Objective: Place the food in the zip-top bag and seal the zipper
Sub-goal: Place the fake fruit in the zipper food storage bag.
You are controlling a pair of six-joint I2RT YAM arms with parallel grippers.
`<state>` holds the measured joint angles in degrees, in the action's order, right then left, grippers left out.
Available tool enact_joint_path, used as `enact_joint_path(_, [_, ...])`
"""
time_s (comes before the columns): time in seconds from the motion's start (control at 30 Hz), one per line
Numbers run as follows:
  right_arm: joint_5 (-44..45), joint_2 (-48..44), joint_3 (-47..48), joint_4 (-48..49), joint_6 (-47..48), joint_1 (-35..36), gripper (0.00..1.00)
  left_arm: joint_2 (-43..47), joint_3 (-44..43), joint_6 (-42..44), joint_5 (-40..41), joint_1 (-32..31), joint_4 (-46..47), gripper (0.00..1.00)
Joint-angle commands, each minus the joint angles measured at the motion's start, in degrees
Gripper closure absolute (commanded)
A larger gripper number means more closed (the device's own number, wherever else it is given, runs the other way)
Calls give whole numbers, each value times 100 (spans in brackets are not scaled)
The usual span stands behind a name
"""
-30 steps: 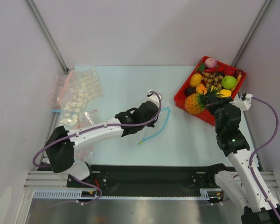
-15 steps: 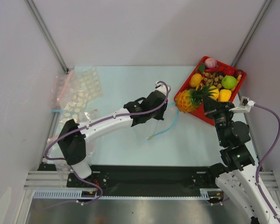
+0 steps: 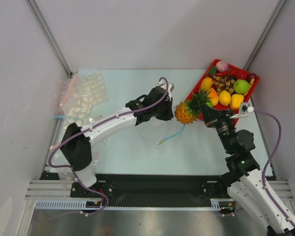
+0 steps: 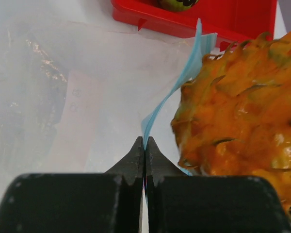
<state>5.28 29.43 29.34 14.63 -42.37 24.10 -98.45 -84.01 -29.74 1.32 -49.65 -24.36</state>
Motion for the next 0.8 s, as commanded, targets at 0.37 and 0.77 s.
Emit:
enact_joint_path(0.37, [-317, 274, -262, 1260, 1, 482, 100, 608, 306, -770, -1476, 552, 959, 100])
enact_joint_path(0.77, [-141, 616, -394, 1533, 71, 816, 100, 1065, 736, -1069, -1802, 843, 1390, 100])
